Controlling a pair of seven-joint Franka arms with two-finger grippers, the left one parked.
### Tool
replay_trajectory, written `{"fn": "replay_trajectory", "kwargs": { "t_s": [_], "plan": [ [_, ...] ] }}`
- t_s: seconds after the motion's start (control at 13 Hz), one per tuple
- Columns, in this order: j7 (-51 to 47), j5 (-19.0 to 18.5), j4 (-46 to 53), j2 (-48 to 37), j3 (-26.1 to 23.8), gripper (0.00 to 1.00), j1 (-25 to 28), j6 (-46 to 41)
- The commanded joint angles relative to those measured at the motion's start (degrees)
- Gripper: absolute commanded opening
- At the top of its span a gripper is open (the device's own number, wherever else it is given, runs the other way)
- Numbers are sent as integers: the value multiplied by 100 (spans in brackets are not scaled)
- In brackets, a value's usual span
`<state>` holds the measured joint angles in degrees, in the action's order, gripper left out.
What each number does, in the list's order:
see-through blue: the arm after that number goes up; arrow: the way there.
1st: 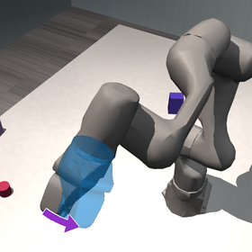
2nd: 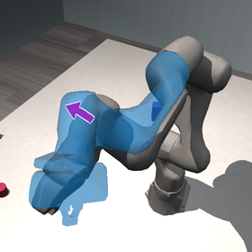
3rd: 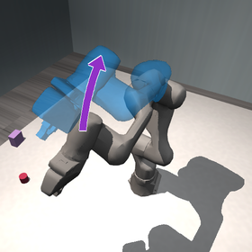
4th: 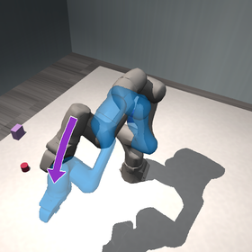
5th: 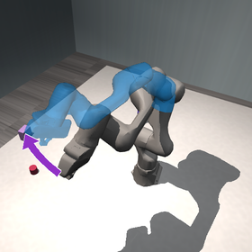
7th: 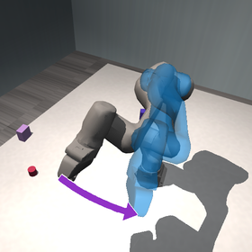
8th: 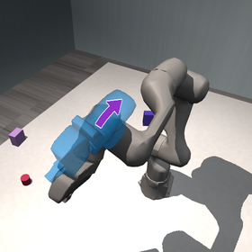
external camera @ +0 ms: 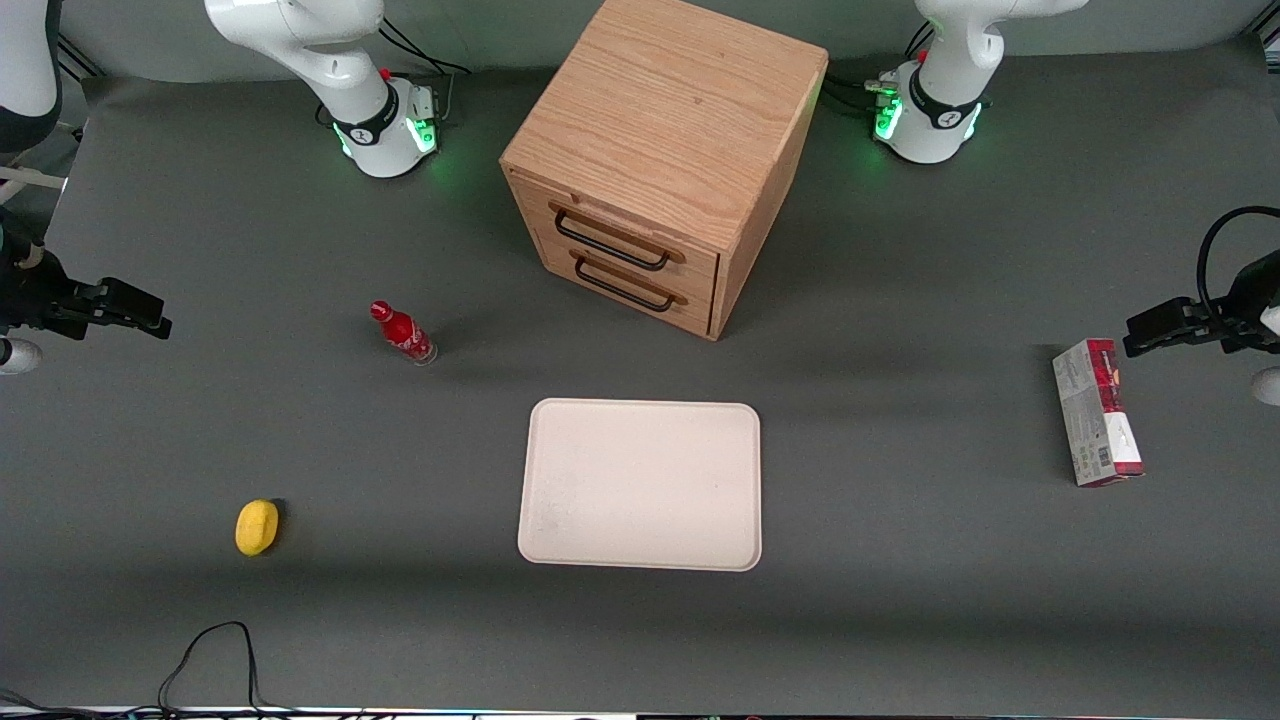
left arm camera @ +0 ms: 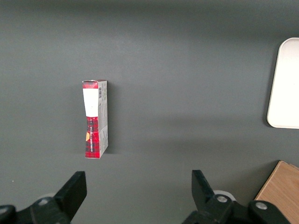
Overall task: Open upper drawer
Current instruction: 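Lift the right gripper and swing it toward the wooden cabinet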
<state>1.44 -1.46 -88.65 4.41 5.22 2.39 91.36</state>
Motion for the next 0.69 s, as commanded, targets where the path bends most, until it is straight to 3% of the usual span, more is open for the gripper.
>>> {"fn": "replay_trajectory", "kwargs": {
  "t_s": [0.0, 0.62],
  "plan": [
    [120, 120, -108, -160, 102, 100, 87, -39],
    [102, 129, 14, -81, 32, 100, 104, -39]
  ]
}}
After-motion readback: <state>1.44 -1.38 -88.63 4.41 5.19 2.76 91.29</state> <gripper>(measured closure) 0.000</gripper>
